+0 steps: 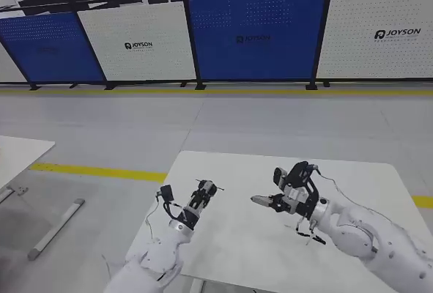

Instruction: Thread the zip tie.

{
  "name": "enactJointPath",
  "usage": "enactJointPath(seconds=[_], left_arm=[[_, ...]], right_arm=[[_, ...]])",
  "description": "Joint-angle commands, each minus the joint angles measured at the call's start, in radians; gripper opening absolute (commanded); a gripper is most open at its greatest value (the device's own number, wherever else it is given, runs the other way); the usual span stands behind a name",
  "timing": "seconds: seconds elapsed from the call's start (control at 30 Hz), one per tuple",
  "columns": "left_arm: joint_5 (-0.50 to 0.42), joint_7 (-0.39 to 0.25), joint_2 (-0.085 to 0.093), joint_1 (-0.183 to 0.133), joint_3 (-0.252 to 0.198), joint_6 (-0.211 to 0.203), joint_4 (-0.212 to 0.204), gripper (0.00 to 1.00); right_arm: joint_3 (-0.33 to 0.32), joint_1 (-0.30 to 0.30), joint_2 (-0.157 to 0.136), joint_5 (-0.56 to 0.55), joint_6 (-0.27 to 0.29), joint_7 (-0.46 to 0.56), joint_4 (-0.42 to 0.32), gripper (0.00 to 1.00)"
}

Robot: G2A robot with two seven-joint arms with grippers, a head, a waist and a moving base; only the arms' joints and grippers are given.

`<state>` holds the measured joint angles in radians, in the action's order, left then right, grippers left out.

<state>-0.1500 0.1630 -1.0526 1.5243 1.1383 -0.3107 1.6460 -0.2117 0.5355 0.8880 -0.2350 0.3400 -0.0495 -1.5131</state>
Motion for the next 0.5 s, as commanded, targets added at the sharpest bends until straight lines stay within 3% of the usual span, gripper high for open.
enactJointPath(seconds=[0.0, 0.13, 0.47], left_arm=[[0.044, -0.030, 0.003, 0.012, 0.005, -0.010, 0.000, 0.00], [0.073, -0.076, 0.010, 0.029, 0.048, 0.000, 0.013, 0.00], [0.068, -0.080, 0.011, 0.031, 0.054, 0.003, 0.018, 0.00]], right_arm=[[-0.007, -0.007, -0.006, 0.150, 0.000, 0.085, -0.005, 1.00], [-0.070, 0.007, -0.003, 0.392, 0.000, 0.338, 0.026, 1.00], [-0.078, 0.008, -0.001, 0.402, 0.000, 0.355, 0.030, 1.00]])
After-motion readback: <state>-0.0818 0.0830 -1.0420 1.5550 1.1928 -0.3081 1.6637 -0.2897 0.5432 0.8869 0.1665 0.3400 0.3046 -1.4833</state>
